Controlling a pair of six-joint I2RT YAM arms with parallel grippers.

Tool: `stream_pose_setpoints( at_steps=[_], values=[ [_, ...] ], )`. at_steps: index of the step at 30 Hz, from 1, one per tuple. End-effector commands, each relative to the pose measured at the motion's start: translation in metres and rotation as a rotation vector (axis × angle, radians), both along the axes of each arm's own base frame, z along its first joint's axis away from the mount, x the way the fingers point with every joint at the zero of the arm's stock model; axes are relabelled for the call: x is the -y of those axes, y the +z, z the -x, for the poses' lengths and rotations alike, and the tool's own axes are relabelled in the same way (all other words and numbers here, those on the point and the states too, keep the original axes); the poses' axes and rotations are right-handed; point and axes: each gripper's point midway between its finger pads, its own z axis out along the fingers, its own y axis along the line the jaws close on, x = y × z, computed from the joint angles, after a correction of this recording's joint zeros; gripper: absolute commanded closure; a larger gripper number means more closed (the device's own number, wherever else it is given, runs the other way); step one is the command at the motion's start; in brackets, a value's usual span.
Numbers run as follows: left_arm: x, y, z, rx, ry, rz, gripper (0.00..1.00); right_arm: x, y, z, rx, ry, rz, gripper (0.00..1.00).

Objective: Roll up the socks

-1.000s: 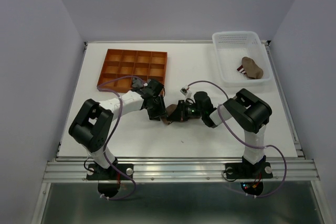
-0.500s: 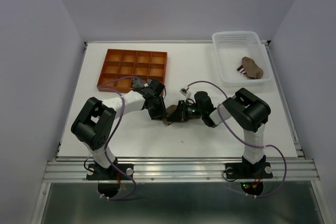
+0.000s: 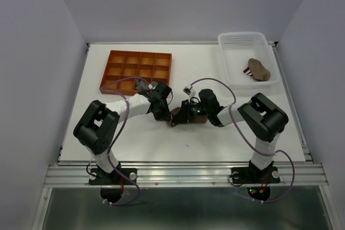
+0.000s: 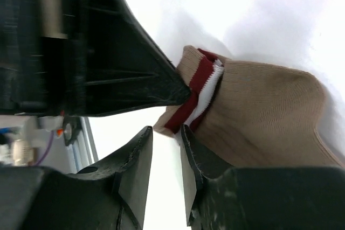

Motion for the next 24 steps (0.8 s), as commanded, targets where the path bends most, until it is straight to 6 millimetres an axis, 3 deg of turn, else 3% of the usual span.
stream_pose_setpoints(
  at_steps=[1, 4, 7, 13, 15, 18, 24],
  values=[
    [-0.008, 0.017, -0.015, 0.085, 0.027, -0.041, 1.0, 0.011, 0.022, -0.021, 0.171, -0.051, 0.106, 0.67],
    [-0.014, 0.018, -0.008, 0.051, 0.026, -0.071, 1.0, 0.023, 0.03, -0.027, 0.232, -0.101, 0.167, 0.67],
    [-0.014, 0.021, -0.005, 0.034, 0.014, -0.076, 1.0, 0.023, 0.036, -0.018, 0.294, -0.078, 0.212, 0.67],
    [-0.017, 0.023, 0.004, -0.037, -0.008, -0.121, 1.0, -0.001, 0.054, 0.01, 0.484, -0.028, 0.229, 0.66],
    [-0.014, 0.025, 0.005, -0.049, -0.016, -0.119, 1.0, -0.011, 0.054, 0.02, 0.528, 0.014, 0.232, 0.61],
    [-0.007, 0.026, 0.011, -0.076, -0.058, -0.092, 1.0, -0.022, 0.052, 0.027, 0.563, 0.04, 0.236, 0.64],
    [-0.007, 0.025, 0.014, -0.107, -0.092, -0.117, 1.0, -0.031, 0.043, 0.02, 0.628, 0.038, 0.319, 0.64]
  ],
)
